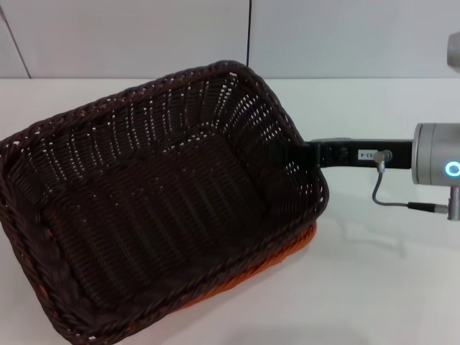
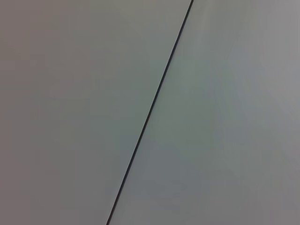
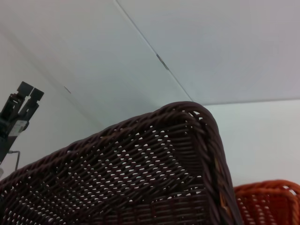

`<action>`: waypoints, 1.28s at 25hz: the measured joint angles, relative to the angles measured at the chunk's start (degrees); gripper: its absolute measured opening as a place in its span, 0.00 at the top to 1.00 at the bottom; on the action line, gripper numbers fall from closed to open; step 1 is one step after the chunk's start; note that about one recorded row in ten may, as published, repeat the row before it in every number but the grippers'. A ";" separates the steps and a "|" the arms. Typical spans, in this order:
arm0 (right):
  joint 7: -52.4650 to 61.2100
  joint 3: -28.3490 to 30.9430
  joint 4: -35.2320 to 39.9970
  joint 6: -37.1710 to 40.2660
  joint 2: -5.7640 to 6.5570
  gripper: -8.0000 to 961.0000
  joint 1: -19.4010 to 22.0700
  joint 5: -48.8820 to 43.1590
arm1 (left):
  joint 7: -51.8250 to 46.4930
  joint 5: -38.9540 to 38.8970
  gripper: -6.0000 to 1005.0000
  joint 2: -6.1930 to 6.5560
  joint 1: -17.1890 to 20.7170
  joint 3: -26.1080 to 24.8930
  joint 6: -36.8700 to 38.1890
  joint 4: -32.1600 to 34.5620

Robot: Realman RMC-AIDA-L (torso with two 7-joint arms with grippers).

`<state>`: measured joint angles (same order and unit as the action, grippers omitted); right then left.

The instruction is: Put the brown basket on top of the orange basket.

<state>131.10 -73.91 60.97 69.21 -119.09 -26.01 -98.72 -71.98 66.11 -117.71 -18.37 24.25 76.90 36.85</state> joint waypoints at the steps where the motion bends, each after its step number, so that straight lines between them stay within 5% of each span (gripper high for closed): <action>1: 0.22 -0.18 0.04 0.00 0.00 0.83 0.23 0.00 | 0.00 0.00 0.17 0.02 -0.03 0.00 0.00 -0.13; 21: 3.92 -0.81 2.51 3.09 0.17 0.83 2.44 -3.01 | 0.00 0.23 0.17 0.03 -0.49 0.45 -1.52 -0.52; 32: 3.94 0.61 7.10 2.65 0.18 0.56 3.44 -3.01 | 0.00 0.06 0.17 0.08 -0.57 0.41 -1.71 -1.18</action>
<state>135.03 -73.30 68.07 71.86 -118.91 -22.56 -101.73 -71.98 66.17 -117.63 -18.93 24.66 75.19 35.66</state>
